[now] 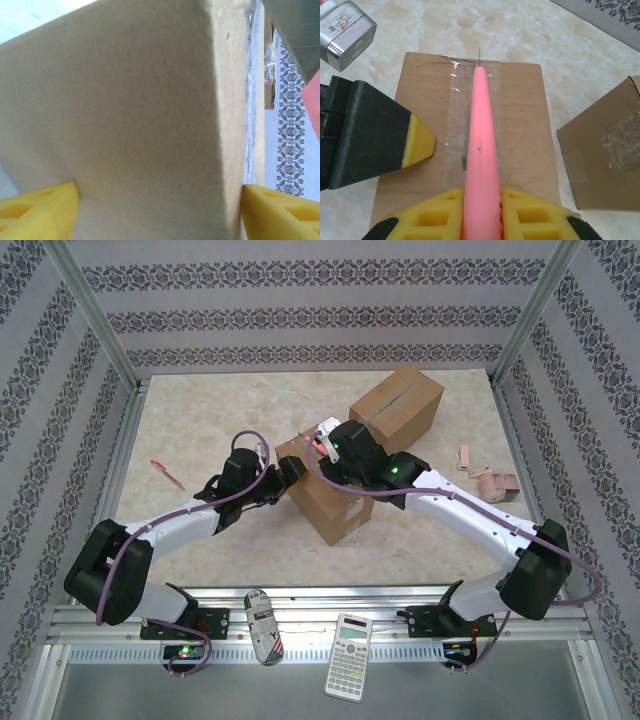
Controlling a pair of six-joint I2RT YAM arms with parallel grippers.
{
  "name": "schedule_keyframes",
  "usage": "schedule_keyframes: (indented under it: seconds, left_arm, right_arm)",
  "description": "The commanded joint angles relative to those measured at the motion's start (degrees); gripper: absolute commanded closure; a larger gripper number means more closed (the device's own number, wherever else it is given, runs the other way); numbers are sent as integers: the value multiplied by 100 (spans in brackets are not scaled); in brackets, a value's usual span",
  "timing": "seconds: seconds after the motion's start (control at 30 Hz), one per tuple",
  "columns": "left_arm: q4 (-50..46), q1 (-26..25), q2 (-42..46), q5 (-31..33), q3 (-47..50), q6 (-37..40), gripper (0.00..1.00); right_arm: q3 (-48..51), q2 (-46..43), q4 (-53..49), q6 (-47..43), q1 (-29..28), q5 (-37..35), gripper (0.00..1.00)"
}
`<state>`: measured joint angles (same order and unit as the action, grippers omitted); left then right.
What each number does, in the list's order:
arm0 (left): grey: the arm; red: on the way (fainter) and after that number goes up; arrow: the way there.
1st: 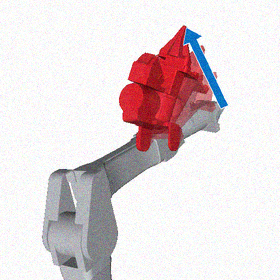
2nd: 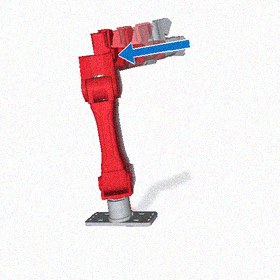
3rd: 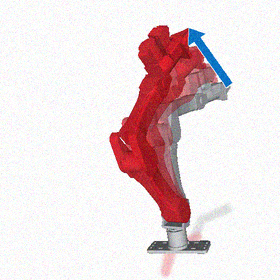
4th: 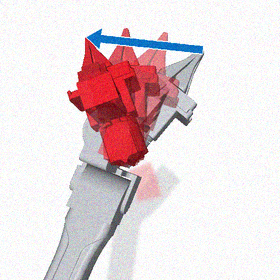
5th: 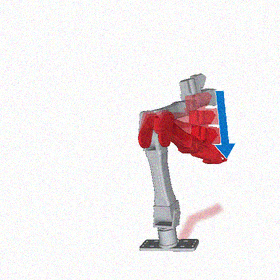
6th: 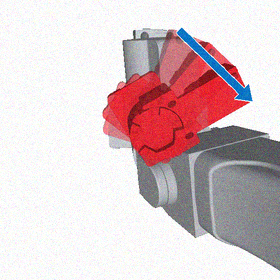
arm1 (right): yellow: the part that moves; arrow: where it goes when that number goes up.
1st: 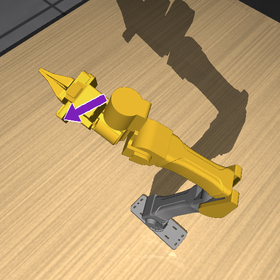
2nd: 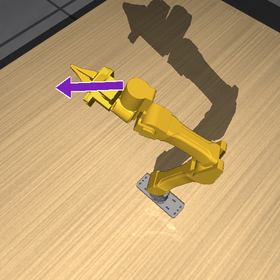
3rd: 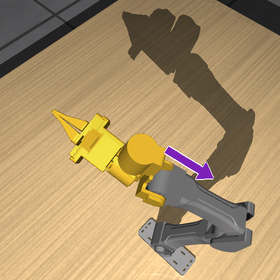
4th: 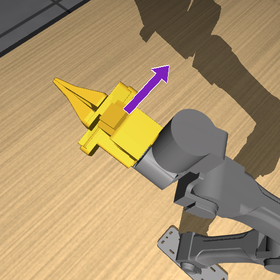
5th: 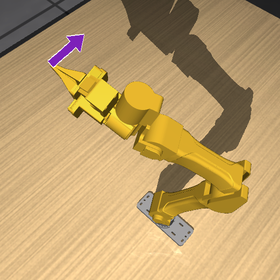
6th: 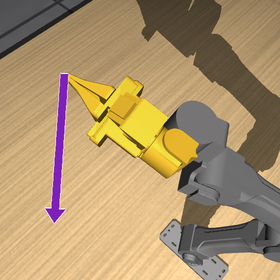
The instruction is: Unpack the express box
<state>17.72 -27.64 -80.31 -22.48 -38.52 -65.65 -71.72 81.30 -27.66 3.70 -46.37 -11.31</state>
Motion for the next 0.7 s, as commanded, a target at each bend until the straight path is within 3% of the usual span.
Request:
schedule_keyframes:
  seconds: [0.0,0.67]
  left_arm:
    - [-367,46,-176,39,204,-47,18]
    - [-172,39,-221,-20,275,-121,18]
  right_arm:
    - [9,29,-212,134,-94,-108,100]
    - [88,-133,-417,328,-179,-188,100]
